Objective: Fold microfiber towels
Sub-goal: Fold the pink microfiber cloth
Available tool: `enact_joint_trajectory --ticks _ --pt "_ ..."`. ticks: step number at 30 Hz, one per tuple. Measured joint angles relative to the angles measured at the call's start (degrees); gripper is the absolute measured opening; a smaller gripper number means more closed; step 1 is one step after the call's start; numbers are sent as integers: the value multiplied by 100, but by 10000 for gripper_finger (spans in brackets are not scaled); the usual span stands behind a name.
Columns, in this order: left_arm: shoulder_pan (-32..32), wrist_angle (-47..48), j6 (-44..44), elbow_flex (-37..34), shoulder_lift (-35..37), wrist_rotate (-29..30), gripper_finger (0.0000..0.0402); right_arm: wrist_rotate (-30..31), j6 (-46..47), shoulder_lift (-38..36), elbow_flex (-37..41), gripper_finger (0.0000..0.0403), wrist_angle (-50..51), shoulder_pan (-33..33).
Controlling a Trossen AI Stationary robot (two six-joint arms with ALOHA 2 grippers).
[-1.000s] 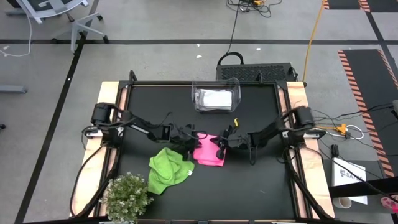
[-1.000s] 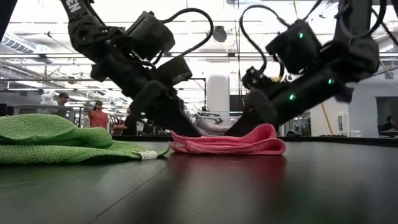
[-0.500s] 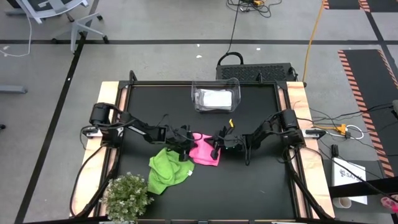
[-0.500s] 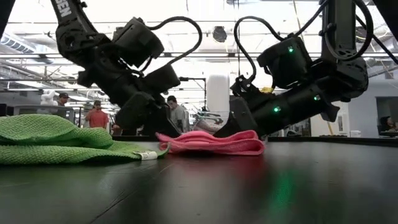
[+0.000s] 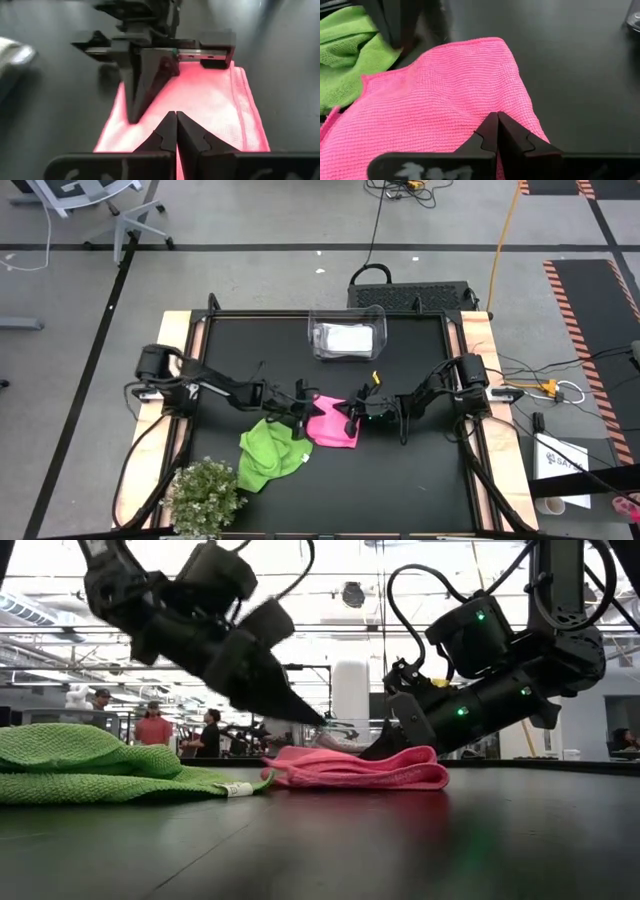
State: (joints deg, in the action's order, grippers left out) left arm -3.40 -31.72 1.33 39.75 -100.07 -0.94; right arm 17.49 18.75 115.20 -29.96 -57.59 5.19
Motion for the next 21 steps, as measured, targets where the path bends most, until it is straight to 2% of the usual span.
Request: enact_joint_trajectory --ticks 6,14,17,21 --pt "13 -1215 -36 6 -883 -67 4 21 6 -1 13 0 -32 4" --pt "18 -1376 -363 21 -1512 -147 5 21 4 -28 18 0 -88 4" --pt "20 -1402 -433 21 -1530 -161 8 -134 5 -328 22 0 -66 0" --pt "22 -1424 -433 21 -1528 -161 3 -281 -62 -1256 36 0 140 22"
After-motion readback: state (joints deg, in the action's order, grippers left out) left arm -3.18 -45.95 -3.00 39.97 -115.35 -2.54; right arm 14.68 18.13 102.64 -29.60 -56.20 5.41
